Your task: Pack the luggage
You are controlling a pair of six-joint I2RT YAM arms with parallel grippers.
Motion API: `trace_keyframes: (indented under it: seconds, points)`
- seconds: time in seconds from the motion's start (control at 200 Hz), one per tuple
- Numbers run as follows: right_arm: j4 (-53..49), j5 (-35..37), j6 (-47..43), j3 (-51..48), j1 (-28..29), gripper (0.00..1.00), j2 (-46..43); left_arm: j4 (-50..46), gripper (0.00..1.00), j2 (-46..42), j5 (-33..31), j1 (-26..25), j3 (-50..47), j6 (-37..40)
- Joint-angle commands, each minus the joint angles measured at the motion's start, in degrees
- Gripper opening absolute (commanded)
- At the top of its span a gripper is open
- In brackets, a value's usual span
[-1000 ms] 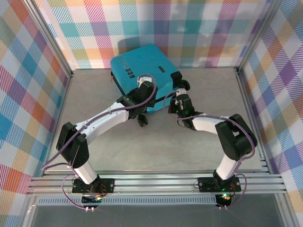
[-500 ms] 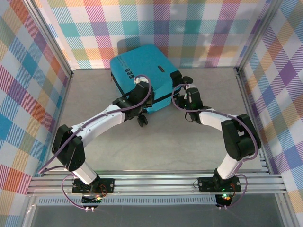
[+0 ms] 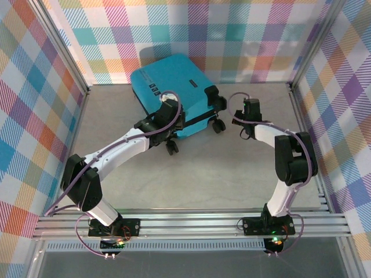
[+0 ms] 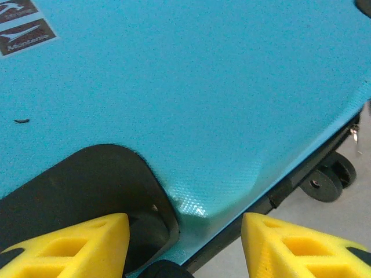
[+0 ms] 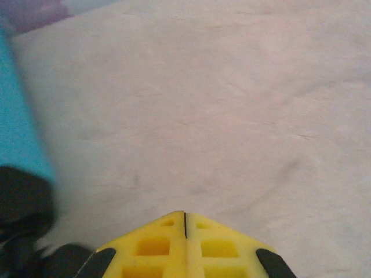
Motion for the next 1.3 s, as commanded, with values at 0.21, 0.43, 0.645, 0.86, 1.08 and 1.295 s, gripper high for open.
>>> trace_keyframes:
  seconds: [0.21,0.43,0.645,0.86,1.08,1.295]
  points:
    - [3.4,-5.1,0.1,-3.2,0.0,0.0,-2.3,-16.9,0.54,5.6,-1.7,4.3,-5.1,-0.6]
    - [2.1,-8.8,0.1,-2.8,0.0,0.18,-4.0,-18.2,0.54,4.7,-3.9,6.0,-5.8,0.7]
    - [-3.1,-10.6,0.2,3.4,-0.5,0.41,-5.4,-20.1,0.56,0.5,-3.6,8.0,-4.7,2.1]
    - [-5.0,-19.2,0.0,8.2,-0.7,0.42,-5.6,-23.0,0.65,-0.9,4.0,5.2,3.6,2.2]
    - [-5.7,-26.2,-1.4,9.2,-0.2,0.41,-5.6,-24.3,0.71,4.2,6.7,-0.7,14.8,2.0]
    - [-5.1,-29.9,-2.7,8.1,1.9,0.41,-5.3,-24.5,0.74,9.8,7.9,-3.9,22.2,1.6]
